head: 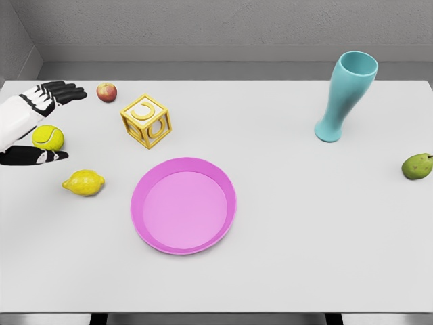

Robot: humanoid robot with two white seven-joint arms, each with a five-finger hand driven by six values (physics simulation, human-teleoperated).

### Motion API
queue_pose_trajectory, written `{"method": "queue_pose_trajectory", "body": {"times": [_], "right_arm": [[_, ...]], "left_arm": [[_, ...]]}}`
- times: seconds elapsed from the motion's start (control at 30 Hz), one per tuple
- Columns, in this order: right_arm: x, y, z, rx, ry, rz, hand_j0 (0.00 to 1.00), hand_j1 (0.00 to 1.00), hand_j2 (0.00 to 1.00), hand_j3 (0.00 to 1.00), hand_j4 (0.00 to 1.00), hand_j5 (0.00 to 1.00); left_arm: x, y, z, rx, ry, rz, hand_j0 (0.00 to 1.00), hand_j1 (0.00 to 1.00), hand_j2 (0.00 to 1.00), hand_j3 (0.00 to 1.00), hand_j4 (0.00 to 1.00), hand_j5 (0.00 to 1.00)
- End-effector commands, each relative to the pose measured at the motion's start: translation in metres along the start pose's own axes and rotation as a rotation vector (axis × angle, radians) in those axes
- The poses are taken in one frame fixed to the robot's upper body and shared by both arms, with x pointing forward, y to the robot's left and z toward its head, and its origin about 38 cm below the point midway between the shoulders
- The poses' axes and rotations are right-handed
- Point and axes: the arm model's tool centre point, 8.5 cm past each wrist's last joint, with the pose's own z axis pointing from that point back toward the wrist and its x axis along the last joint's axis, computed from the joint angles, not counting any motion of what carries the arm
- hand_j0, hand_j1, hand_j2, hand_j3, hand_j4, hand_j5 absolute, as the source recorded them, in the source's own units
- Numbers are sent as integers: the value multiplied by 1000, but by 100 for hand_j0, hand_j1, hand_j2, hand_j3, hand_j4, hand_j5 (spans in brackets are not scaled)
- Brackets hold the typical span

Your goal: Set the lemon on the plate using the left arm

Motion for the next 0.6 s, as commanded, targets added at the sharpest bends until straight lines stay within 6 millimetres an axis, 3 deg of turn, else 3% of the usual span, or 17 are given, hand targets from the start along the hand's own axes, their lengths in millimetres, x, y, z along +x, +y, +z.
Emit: {"method": "queue_pose_trajectory", "body": {"times": [0.0, 0.3, 0.43, 0.57], "right_arm": [[0, 0, 0, -1, 0, 2, 100, 100, 100, 100, 100, 100], [0, 0, 0, -1, 0, 0, 100, 100, 100, 100, 100, 100], [0, 0, 0, -1, 0, 0, 100, 100, 100, 100, 100, 100], [0, 0, 0, 0, 0, 0, 100, 100, 100, 100, 100, 100]], "left_arm": [[0, 0, 0, 3, 0, 4, 100, 100, 100, 100, 100, 100], [-4, -6, 4, -44, 25, -44, 100, 100, 100, 100, 100, 100], [3, -38, 5, -237, -21, -16, 100, 100, 100, 100, 100, 100], [0, -34, 12, -302, -15, -37, 100, 100, 100, 100, 100, 100]]}}
